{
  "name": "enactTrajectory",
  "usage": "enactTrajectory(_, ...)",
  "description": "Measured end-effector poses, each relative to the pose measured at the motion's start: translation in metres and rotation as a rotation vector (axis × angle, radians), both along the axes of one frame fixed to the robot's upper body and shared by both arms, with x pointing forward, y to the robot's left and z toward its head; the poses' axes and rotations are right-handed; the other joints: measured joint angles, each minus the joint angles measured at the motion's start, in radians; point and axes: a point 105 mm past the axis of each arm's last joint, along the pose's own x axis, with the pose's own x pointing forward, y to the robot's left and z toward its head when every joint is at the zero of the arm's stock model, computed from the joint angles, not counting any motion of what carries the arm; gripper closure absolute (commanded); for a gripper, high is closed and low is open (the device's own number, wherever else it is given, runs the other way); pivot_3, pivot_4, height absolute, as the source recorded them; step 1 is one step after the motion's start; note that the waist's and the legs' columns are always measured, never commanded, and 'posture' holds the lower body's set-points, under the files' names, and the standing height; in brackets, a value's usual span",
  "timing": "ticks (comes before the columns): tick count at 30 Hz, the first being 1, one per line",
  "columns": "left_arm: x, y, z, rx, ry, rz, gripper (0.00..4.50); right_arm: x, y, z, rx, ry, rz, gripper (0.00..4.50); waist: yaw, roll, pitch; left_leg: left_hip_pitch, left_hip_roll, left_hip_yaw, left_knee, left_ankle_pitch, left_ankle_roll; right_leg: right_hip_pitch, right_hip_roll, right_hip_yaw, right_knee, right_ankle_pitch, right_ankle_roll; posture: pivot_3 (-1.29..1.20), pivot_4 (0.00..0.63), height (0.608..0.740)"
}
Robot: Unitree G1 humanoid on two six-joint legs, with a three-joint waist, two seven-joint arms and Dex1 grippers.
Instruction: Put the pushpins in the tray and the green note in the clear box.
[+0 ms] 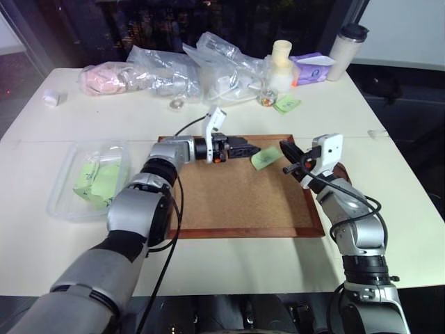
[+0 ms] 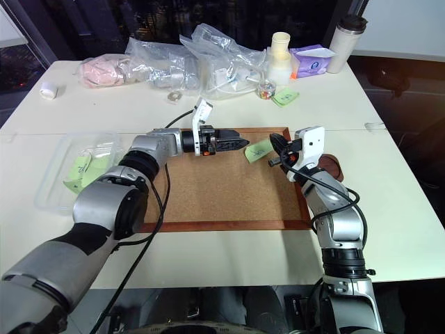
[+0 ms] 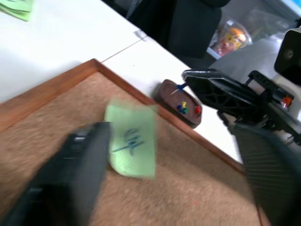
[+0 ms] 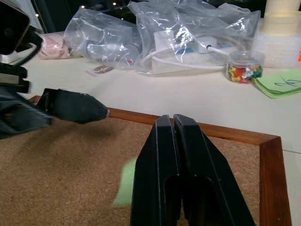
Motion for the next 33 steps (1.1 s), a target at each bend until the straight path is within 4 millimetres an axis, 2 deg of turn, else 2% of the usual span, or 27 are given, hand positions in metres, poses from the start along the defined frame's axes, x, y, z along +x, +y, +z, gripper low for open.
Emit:
enactTrajectory(6,-0.001,0.001,0.001,0.007,-0.019,-0.02,0.06,0.0,0.0,0.0,0.0,0.0,0.0,4.5,0.003,0.0,0.0,0.0,0.0,0.0,0.001,0.0,0.0,0.0,0.0,0.0,0.0,0.0,0.0,0.0,0.15,0.734)
enactTrajectory(14,-0.005,-0.02,-0.018,0.09,-0.016,-0.023,0.06,-0.003,-0.001,-0.006,0.001,0.014,-0.007,4.5,0.002,0.0,0.0,0.0,0.0,0.0,0.001,0.0,0.0,0.0,0.0,0.0,0.001,0.0,0.0,0.0,0.15,0.734)
enactTrajectory(19,0.002,-0.028,-0.032,0.181,-0.049,0.074,0.06,-0.008,-0.002,-0.002,-0.002,-0.005,-0.02,4.5,0.002,0.0,0.0,0.0,0.0,-0.001,0.002,0.0,0.0,0.0,0.0,0.0,0.001,0.0,0.0,0.0,0.15,0.734)
enactTrajectory(23,0.006,-0.028,-0.034,0.208,-0.068,0.118,0.06,-0.017,-0.008,0.001,-0.002,-0.016,-0.066,4.5,0.004,0.0,0.0,0.0,0.0,0.0,0.003,0.0,0.0,0.0,0.0,0.0,0.002,0.0,0.0,0.0,0.15,0.734)
enactTrajectory(25,0.006,-0.029,-0.034,0.207,-0.071,0.113,0.06,-0.023,-0.02,0.0,-0.013,-0.01,-0.124,4.5,0.006,0.0,0.0,-0.001,0.0,-0.001,0.004,0.0,0.0,0.0,0.0,0.0,0.002,0.0,0.0,0.0,0.15,0.734)
enactTrajectory(28,0.007,-0.023,-0.03,0.198,-0.088,0.112,0.06,-0.031,-0.053,-0.015,-0.059,0.053,-0.258,4.5,0.007,0.0,0.0,-0.001,0.0,-0.001,0.007,0.0,0.0,0.001,0.0,-0.001,0.003,0.0,0.0,0.0,0.15,0.734)
enactTrajectory(30,0.008,-0.015,-0.024,0.185,-0.112,0.096,0.06,-0.038,-0.077,-0.024,-0.086,0.102,-0.339,4.5,0.006,0.0,0.0,-0.001,0.0,-0.002,0.008,0.0,0.0,0.001,0.0,-0.001,0.005,0.0,0.0,0.0,0.15,0.734)
enactTrajectory(33,0.005,-0.012,-0.01,0.156,-0.175,0.029,0.06,-0.043,-0.097,-0.029,-0.1,0.133,-0.398,4.5,0.001,0.0,0.0,-0.001,0.0,-0.002,0.01,0.0,0.0,0.0,0.0,-0.001,0.008,0.0,0.0,0.0,0.15,0.734)
